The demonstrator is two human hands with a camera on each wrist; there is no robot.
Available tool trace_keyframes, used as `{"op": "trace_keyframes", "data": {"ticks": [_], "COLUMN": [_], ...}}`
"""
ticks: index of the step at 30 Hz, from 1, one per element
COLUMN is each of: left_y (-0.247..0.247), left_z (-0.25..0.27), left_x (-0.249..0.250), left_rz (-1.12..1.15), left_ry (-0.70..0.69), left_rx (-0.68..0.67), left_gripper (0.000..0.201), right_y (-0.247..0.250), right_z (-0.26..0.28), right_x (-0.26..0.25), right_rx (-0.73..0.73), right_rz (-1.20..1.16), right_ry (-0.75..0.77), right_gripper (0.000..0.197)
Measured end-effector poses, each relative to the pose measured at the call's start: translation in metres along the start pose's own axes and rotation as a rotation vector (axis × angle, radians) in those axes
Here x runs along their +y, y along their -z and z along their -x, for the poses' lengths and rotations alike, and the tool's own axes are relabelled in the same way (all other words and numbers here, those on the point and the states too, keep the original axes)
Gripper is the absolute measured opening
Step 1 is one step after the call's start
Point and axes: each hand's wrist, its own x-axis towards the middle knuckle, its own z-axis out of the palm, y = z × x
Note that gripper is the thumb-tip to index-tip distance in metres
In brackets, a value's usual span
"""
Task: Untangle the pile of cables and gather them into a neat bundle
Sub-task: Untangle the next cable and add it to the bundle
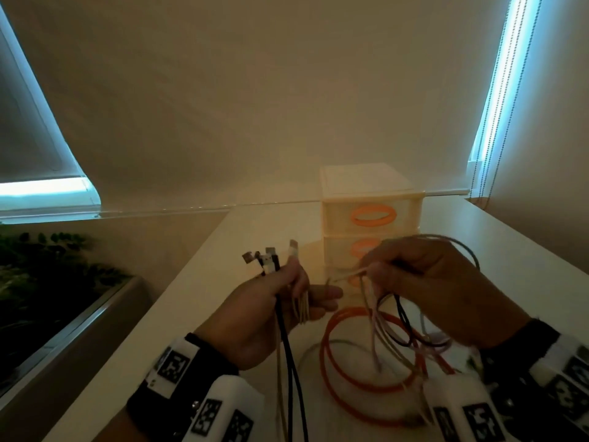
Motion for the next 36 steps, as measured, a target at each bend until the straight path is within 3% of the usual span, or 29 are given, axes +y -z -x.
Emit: {"op": "trace_keyframes", "data": {"ticks": [5, 11, 13, 17, 26, 32, 36], "left_y": [-0.002, -0.007, 0.005, 0.023, 0.025, -0.006, -0.015], "left_z": [-0.007, -0.006, -0.003, 0.003, 0.006, 0.007, 0.004], "left_x": [-0.005, 0.005, 0.017, 0.026, 0.024, 0.008, -0.004], "left_rz": [0.068, 0.409, 0.551, 0.704, 0.615, 0.23, -0.114], "left_ry": [-0.169, -0.238, -0.307, -0.346, -0.298, -0.146, -0.193], "left_rx": [0.19, 0.14, 0.176, 0.152, 0.159, 0.021, 0.026], "left_gripper": [0.049, 0.047, 0.049, 0.048, 0.045, 0.046, 0.046], "right_y": [-0.024, -0.047, -0.04, -0.021, -0.013, -0.012, -0.017], "right_z": [0.006, 0.004, 0.003, -0.003, -0.007, -0.017, -0.028], "right_x": [0.004, 0.017, 0.025, 0.053, 0.054, 0.05, 0.042], "right_rx": [-0.257, -0.479, -0.41, -0.087, -0.079, 0.24, 0.247], "right_rz": [0.144, 0.384, 0.422, 0.457, 0.402, 0.519, 0.443], "right_ry": [-0.014, 0.019, -0.066, -0.215, -0.269, -0.288, -0.301], "right_gripper": [0.016, 0.028, 0.024, 0.016, 0.015, 0.021, 0.021]}}
